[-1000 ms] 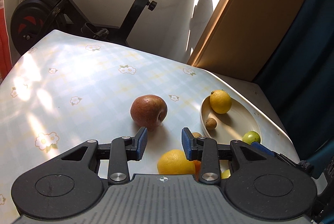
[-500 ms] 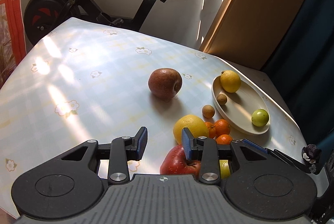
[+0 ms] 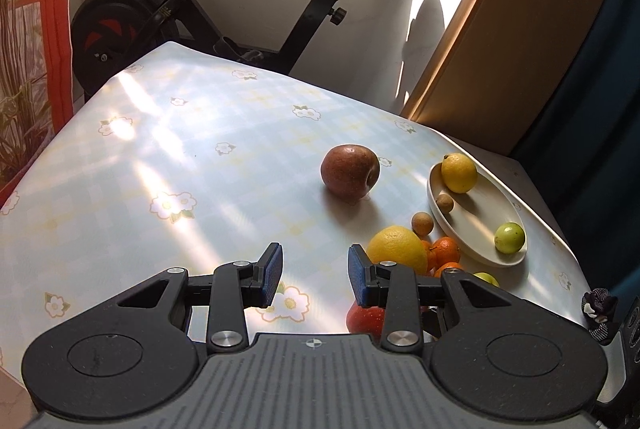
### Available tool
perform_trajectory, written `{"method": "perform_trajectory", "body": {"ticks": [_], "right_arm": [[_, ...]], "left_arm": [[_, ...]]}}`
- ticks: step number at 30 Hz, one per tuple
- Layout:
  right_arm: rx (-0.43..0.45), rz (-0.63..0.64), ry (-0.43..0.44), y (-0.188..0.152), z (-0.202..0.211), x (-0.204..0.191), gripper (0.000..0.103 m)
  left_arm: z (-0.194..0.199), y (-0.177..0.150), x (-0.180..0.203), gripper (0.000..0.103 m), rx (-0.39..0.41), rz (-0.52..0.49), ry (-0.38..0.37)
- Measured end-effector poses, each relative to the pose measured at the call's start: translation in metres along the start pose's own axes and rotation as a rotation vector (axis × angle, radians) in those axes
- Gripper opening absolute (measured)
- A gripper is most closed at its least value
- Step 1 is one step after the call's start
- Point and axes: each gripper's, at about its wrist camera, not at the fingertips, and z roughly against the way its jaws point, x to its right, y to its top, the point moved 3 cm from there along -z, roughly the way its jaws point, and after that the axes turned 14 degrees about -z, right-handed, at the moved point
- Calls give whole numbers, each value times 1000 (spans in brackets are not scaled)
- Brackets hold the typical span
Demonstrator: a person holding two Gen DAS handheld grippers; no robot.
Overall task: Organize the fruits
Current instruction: 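Move the left gripper toward the large red apple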
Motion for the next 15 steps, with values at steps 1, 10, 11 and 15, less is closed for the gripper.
{"method": "perform_trajectory", "body": {"ticks": [1, 10, 11, 15], "right_arm": [[-7, 10, 2, -1, -1, -2, 47], [-50, 69, 7, -11, -9, -17, 54], [-56, 72, 4, -11, -10, -18, 55], [-78, 82, -19, -14, -15, -20, 55]], "left_arm": [[-1, -1, -1, 37, -2, 2, 0], [-8, -3, -4, 37, -14, -2, -14], [-8, -4, -5, 37, -14, -5, -18], [-11, -6, -4, 37, -19, -4, -30]]}}
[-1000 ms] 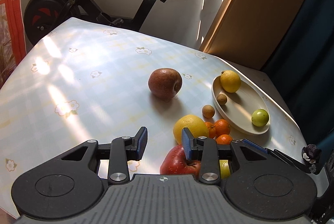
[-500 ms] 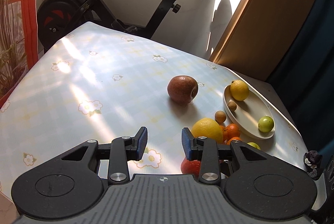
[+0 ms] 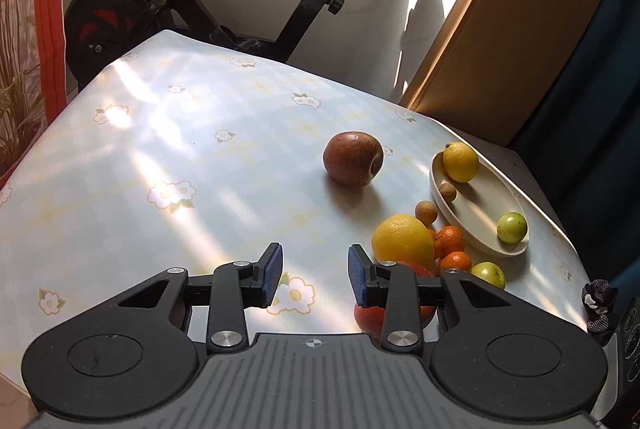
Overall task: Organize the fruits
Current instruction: 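Move the left gripper toward the large red apple, then close the left gripper around the red apple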
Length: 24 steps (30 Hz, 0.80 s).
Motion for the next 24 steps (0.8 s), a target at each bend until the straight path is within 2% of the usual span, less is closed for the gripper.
{"method": "perform_trajectory", "body": {"ticks": [13, 20, 24], "right_arm": [[-42, 29, -25, -5, -16, -3, 57], [-51, 44, -22, -4, -21, -4, 56], [-50, 48, -21, -4, -21, -4, 56]], "left_arm": [[-13, 0, 3, 37, -16, -5, -61], [-37, 0, 13, 39, -52, -38, -128], [-49, 0, 15, 39, -74, -25, -211]]}}
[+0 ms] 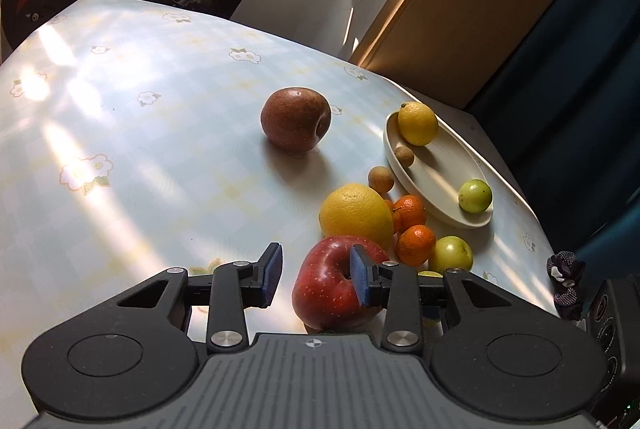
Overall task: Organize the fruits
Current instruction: 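Close the left gripper around the red apple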
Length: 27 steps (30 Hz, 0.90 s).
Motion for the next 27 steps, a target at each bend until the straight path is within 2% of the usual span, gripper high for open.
{"method": "perform_trajectory", "body": {"ticks": [13, 23, 27], "right_arm": [[0, 28, -4, 2, -2, 0, 62], [-1, 49, -3, 2, -2, -1, 63], [-2, 49, 0, 2, -2, -1, 63]], "left_arm": [[-15, -7, -3, 39, -23, 47, -129], [-15, -11, -11, 39, -20, 73, -183], [-15, -14, -12, 41, -32, 77, -182]]}}
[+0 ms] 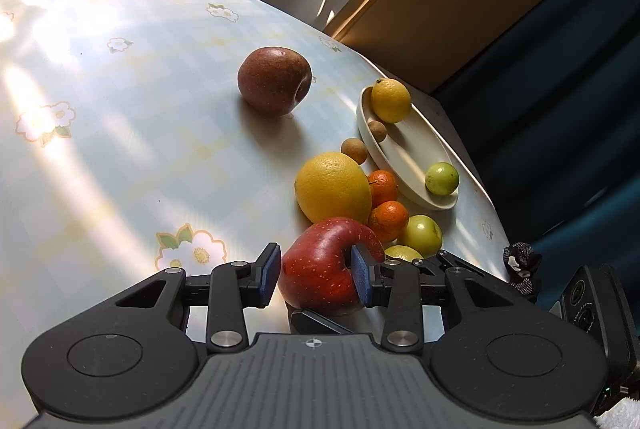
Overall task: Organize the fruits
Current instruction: 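Close the left gripper around the red apple, then carry the red apple over the plate with the left gripper and release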
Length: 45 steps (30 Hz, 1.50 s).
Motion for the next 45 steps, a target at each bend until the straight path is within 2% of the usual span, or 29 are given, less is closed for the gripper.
{"method": "perform_trajectory", "body": {"ticks": [7, 11, 18, 24, 27, 31, 45], "right_arm": [[-3, 5, -2, 2, -1, 0, 62], [51, 38, -7, 9, 8, -4, 62], [112, -4, 18, 38, 27, 13, 62], [139, -65, 21, 65, 37, 47, 62], [158, -64, 6, 76, 41, 66, 62], [167, -94, -7, 91, 42, 105, 62], [127, -135, -128, 120, 22, 236, 62]], "left_arm": [[-2, 1, -2, 41, 1, 7, -1], [5, 7, 6, 37, 9, -23, 11], [18, 38, 24, 37, 55, -50, 11], [8, 71, 56, 37, 63, -144, 42], [-4, 89, 69, 37, 51, -166, 48], [-27, 117, 95, 37, 15, -244, 57], [-152, 186, 153, 34, -87, -334, 0]]}}
